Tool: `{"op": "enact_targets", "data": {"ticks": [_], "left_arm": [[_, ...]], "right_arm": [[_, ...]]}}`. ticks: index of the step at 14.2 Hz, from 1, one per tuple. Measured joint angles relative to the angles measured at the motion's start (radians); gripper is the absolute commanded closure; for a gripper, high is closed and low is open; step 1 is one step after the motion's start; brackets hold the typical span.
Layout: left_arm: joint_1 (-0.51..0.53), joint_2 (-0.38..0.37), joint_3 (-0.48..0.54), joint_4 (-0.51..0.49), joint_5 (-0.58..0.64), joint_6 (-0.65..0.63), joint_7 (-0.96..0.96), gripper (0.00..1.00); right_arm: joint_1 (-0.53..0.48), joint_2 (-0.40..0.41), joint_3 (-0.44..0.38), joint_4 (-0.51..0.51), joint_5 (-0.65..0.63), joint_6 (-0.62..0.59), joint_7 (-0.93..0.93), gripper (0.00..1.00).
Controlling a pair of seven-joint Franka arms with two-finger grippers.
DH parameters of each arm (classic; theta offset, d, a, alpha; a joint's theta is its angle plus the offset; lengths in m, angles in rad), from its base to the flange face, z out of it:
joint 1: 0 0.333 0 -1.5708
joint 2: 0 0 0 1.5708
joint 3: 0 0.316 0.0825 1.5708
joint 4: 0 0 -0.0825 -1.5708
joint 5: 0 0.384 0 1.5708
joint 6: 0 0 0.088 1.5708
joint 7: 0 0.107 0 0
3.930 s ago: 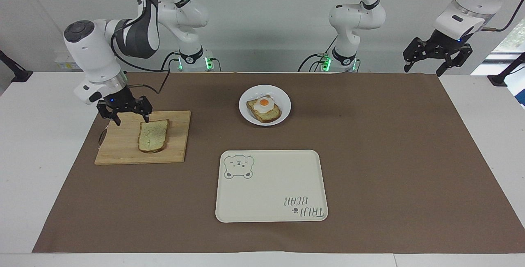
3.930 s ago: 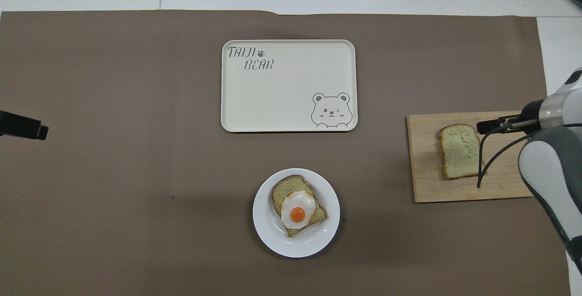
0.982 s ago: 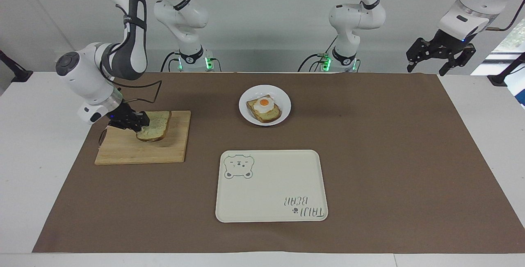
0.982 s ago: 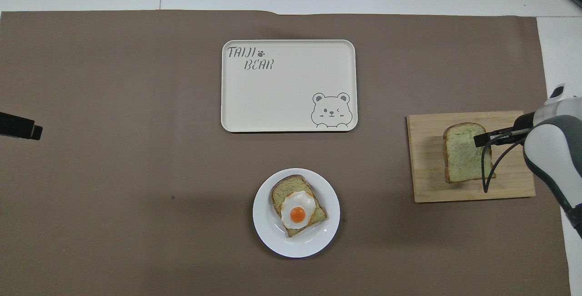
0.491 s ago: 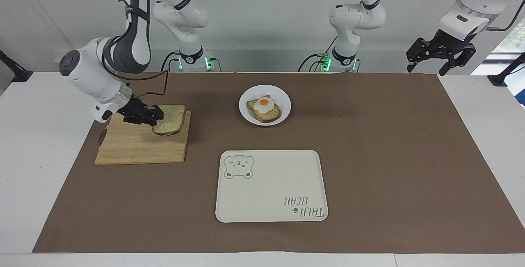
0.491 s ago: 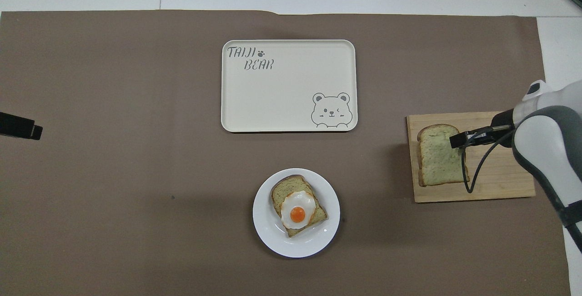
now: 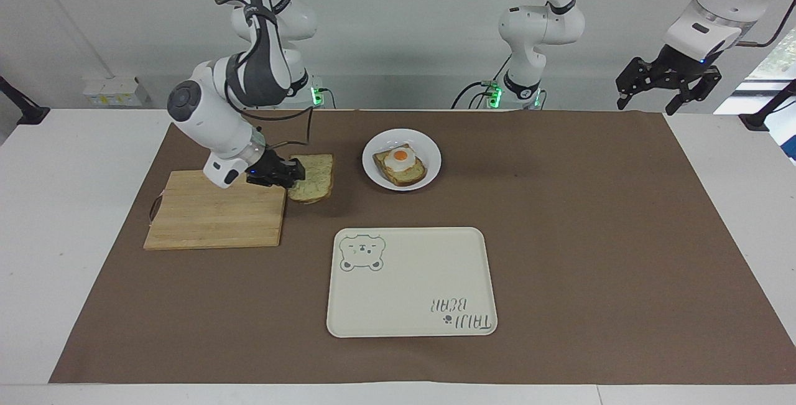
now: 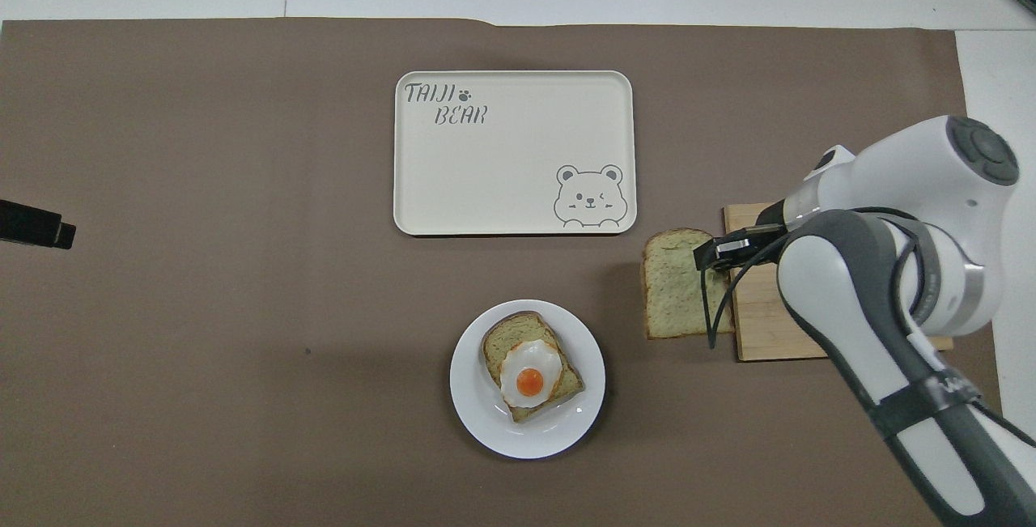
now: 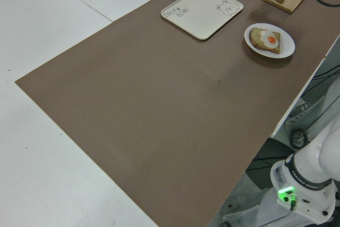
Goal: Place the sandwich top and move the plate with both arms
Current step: 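Lift the green toast with the right gripper onto the egg toast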
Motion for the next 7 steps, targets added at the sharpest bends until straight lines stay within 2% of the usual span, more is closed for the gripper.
{"op": "enact_targets", "data": {"ticks": [7], "left_arm": [[0.000, 0.000, 0.000, 0.000, 0.000, 0.000, 0.000, 0.00]], "right_arm": [[0.240, 0.007, 0.005, -0.032, 0.000, 0.092, 0.033, 1.00]]}}
